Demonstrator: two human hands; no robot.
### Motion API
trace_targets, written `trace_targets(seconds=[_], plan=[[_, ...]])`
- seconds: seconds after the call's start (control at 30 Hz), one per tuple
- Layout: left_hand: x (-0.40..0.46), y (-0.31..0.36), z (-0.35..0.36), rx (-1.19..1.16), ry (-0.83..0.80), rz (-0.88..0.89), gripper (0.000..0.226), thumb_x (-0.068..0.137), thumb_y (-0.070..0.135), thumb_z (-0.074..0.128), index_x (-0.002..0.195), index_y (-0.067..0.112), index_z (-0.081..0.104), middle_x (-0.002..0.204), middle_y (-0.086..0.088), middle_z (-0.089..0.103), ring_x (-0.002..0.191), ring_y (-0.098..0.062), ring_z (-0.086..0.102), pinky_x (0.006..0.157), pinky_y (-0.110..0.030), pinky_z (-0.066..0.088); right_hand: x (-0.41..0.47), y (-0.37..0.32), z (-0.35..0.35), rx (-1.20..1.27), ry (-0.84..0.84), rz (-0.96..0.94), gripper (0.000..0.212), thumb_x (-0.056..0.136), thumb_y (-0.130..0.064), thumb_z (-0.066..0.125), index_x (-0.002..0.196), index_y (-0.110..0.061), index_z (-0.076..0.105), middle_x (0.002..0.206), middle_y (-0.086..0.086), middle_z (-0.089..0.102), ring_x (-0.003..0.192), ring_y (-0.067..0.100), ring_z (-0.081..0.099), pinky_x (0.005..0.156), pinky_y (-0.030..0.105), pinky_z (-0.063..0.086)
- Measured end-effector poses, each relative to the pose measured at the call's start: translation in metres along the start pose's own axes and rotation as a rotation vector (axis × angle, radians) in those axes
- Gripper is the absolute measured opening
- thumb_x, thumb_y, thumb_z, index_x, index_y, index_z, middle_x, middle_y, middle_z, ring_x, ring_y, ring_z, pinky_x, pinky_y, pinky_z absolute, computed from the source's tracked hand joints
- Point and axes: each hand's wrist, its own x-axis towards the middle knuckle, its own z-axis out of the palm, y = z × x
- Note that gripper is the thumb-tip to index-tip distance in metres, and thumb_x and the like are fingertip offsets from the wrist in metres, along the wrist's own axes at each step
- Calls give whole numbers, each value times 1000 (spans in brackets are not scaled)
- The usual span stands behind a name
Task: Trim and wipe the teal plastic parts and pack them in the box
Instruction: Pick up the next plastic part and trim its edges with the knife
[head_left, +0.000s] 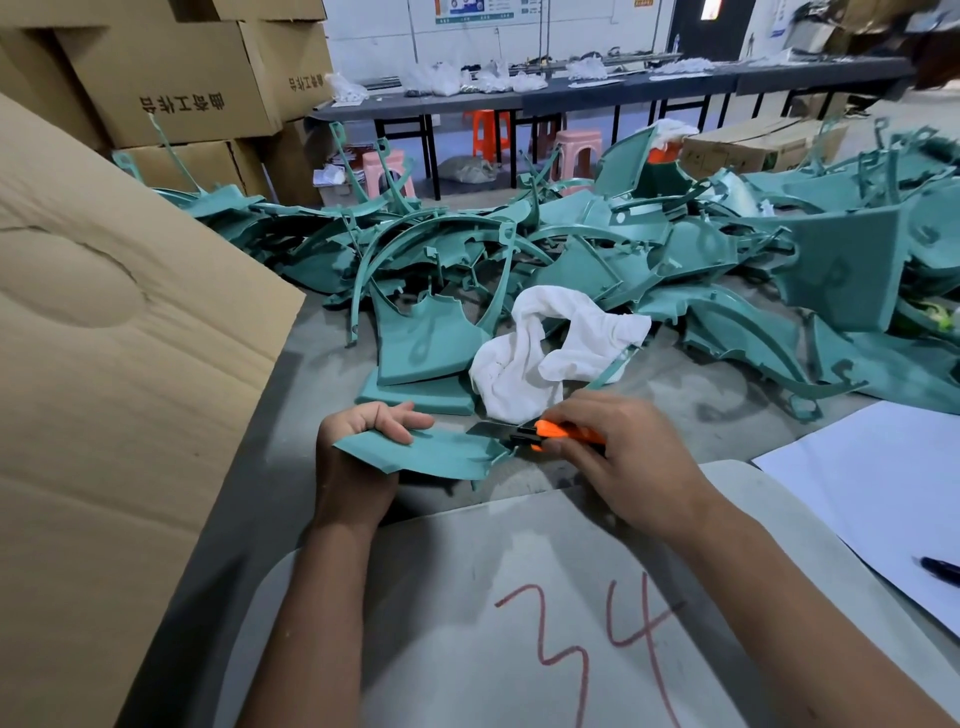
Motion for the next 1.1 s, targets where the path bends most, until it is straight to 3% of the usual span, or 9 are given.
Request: trace_targets(seconds=[0.13, 0.23, 0.37, 0.5, 0.67, 0.87, 1.1], plan=[[-1, 0, -1, 18, -14, 6, 44, 76, -35, 40, 59, 4, 52, 78, -10, 75, 108, -9, 68, 78, -19, 55, 0, 7, -10, 93, -124, -38, 8, 98, -25, 72, 105, -26, 76, 88, -14, 65, 83, 10, 60, 72, 35, 50], [-2, 1, -2, 17, -40, 18, 44, 77, -36, 40, 61, 4, 53, 80, -18, 73, 110, -13, 68, 78, -16, 56, 0, 5, -4, 70, -57, -30, 7, 98, -25, 71, 104, -26, 75, 89, -16, 64, 83, 8, 60, 70, 35, 50], [-2, 1, -3, 37, -49, 33, 44, 79, -35, 41, 62, 4, 53, 86, -21, 71, 113, -16, 67, 88, -23, 54, 2, 0, 4, 15, -19, -4, 7, 99, -27, 69, 104, -25, 73, 89, -14, 63, 85, 11, 59, 71, 44, 51], [-2, 2, -2, 20, -52, 24, 42, 79, -34, 40, 64, 3, 53, 92, -27, 70, 115, -21, 65, 89, -27, 53, 1, 4, -5, 69, -72, -46, 6, 99, -27, 70, 103, -26, 74, 87, -16, 63, 81, 4, 56, 71, 35, 49], [-3, 3, -1, -1, -59, 29, 44, 79, -35, 39, 66, 4, 54, 90, -23, 70, 115, -22, 64, 82, -19, 56, 0, -1, 3, 41, 16, -16, 7, 97, -25, 72, 103, -23, 73, 87, -17, 60, 81, 7, 55, 70, 43, 50], [-2, 0, -2, 0, -51, 30, 43, 78, -34, 40, 63, 4, 52, 81, -19, 72, 116, -19, 66, 82, -18, 55, -1, -3, 5, 52, 37, 11, 9, 98, -26, 70, 106, -23, 74, 90, -15, 64, 86, 13, 60, 72, 46, 51], [2, -5, -4, -10, -42, 24, 41, 78, -33, 40, 61, 3, 51, 72, -12, 75, 115, -19, 67, 89, -30, 53, 0, -5, 7, 53, 68, 23, 9, 99, -29, 69, 105, -25, 73, 89, -17, 63, 86, 11, 59, 73, 44, 52]])
